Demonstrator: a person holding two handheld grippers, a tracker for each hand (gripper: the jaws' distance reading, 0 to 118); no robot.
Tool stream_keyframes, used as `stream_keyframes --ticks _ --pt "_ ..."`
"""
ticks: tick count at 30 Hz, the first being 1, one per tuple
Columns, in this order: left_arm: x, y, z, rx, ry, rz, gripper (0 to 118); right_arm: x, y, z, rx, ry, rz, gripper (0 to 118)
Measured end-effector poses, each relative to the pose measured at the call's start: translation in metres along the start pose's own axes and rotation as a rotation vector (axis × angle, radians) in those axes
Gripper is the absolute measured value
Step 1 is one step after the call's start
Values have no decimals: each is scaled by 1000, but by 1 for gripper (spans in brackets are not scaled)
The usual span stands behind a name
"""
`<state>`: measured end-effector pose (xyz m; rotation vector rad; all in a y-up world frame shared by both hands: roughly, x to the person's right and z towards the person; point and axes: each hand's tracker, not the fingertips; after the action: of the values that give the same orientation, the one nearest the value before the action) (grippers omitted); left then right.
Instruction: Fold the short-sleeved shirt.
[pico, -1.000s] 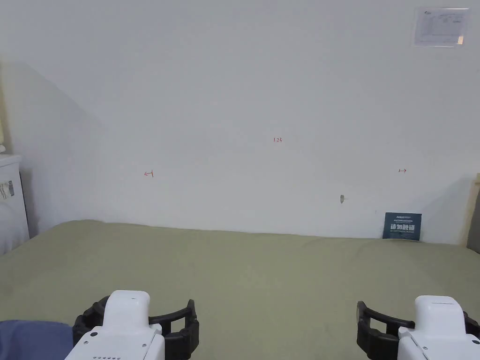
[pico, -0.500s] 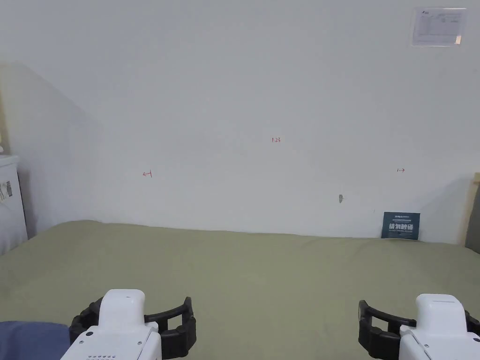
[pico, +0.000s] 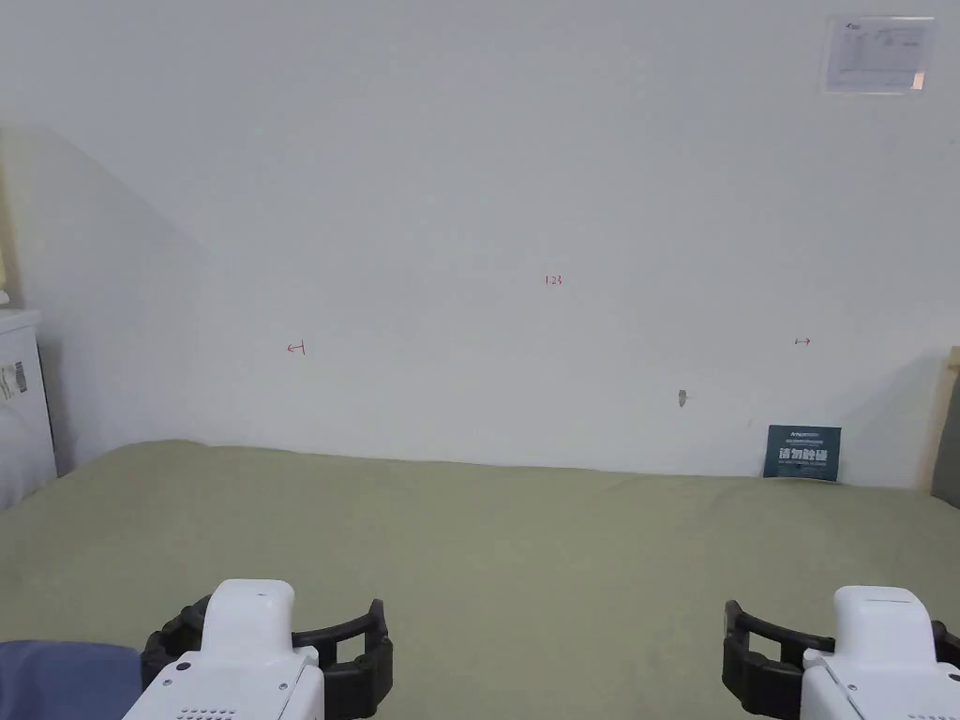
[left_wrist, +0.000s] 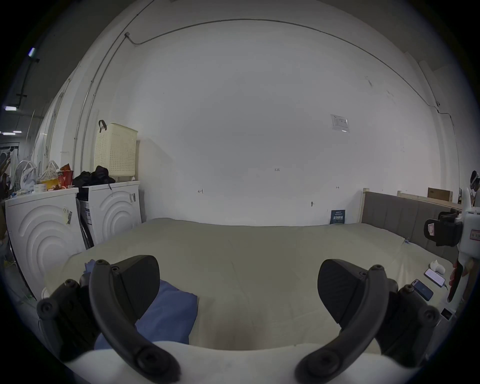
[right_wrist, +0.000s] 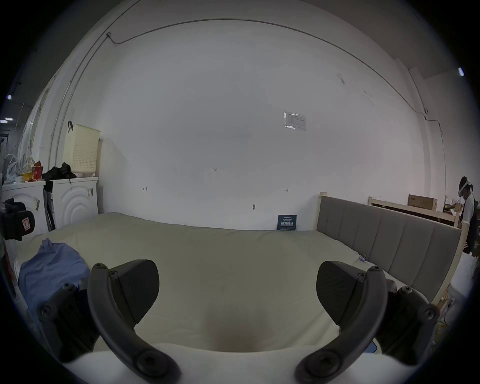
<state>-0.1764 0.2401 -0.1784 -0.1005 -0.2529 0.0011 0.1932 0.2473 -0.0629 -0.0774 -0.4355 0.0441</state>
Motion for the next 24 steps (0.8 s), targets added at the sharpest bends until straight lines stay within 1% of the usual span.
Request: stream_keyframes --ticks 4,12,20,24 --pt "0 0 0 1 -1 -4 118 3 1 0 -1 9 -34 118" --pt "2 3 -1 2 4 -15 118 1 3 4 32 24 -16 118" --pt "4 5 -1 12 -1 -23 118 3 5 4 29 30 -21 118" --pt "3 7 -2 16 0 -5 118 4 8 1 22 32 -16 118"
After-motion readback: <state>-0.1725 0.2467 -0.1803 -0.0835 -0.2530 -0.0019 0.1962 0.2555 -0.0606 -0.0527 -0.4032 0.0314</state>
